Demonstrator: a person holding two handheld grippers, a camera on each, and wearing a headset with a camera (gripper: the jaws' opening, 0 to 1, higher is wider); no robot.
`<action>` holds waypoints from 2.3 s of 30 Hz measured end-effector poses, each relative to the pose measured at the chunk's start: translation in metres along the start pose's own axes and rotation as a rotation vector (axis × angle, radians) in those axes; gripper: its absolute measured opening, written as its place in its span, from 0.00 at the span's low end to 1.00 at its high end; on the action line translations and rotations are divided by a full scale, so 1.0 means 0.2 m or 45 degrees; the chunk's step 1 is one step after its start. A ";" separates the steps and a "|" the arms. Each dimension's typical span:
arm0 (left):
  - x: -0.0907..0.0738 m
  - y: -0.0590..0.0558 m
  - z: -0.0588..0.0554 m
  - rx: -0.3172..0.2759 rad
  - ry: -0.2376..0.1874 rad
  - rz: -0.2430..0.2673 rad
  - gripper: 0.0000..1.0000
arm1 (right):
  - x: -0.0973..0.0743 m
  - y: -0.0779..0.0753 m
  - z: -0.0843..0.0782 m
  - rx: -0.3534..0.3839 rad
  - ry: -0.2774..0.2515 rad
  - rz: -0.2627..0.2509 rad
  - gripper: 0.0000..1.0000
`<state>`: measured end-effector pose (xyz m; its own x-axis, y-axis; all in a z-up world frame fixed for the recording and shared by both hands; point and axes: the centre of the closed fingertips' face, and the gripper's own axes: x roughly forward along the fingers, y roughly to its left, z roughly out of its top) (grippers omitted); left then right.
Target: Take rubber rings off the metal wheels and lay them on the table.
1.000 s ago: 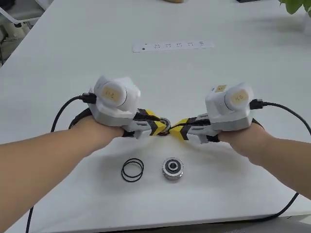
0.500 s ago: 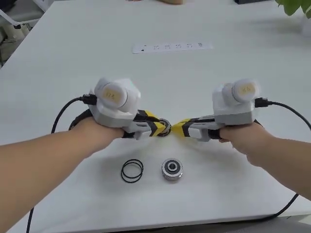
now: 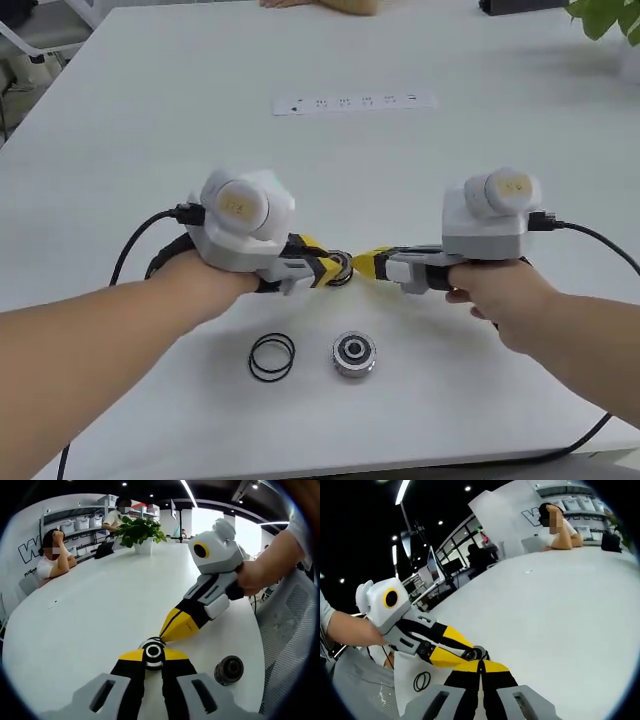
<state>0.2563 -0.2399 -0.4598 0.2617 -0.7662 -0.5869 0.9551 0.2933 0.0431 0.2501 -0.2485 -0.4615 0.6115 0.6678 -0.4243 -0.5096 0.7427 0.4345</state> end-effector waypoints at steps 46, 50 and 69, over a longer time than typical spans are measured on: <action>-0.05 -0.04 0.04 -0.003 -0.026 -0.054 0.10 | -0.04 0.09 0.03 -0.024 -0.025 0.086 0.00; -0.10 -0.04 0.06 0.022 -0.052 -0.062 0.12 | -0.05 0.09 0.05 -0.007 -0.039 0.088 0.00; -0.40 -0.11 0.16 -0.010 -0.191 -0.081 0.37 | -0.12 0.24 0.11 -0.010 -0.066 0.166 0.00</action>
<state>0.2179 -0.2028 -0.3877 0.2189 -0.8600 -0.4610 0.9695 0.2452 0.0029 0.2250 -0.2302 -0.4135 0.5700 0.7556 -0.3227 -0.5915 0.6500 0.4771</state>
